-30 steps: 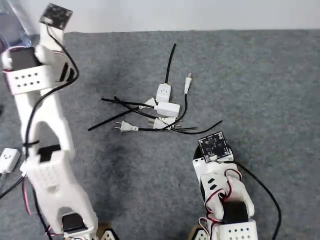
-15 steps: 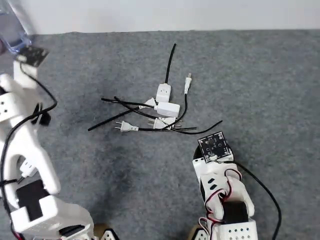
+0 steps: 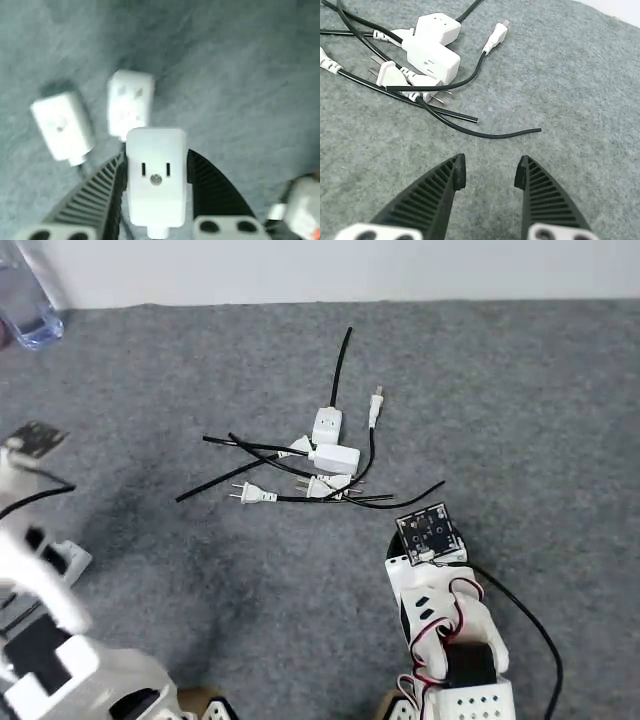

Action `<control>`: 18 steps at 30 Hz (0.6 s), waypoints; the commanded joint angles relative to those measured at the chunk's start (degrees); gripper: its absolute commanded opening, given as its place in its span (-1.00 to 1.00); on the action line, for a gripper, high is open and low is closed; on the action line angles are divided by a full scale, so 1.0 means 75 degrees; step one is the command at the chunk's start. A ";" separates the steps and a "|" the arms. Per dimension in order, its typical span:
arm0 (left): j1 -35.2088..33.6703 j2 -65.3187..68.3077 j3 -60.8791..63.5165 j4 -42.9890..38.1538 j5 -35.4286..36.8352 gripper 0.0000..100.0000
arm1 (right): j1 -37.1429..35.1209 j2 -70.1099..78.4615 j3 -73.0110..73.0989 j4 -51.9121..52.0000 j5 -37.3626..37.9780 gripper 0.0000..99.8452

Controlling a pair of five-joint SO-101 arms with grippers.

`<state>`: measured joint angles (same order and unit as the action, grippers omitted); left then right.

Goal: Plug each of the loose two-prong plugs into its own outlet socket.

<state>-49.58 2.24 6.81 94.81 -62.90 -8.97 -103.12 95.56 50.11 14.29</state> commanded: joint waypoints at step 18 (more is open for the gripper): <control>-0.1242 -0.0434 0.1518 -0.3177 -0.0598 -0.54 | -0.0018 -0.0006 0.0117 0.0111 0.0094 -0.65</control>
<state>-58.37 1.89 18.77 73.10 -68.62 -8.97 -103.12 95.56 50.11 14.29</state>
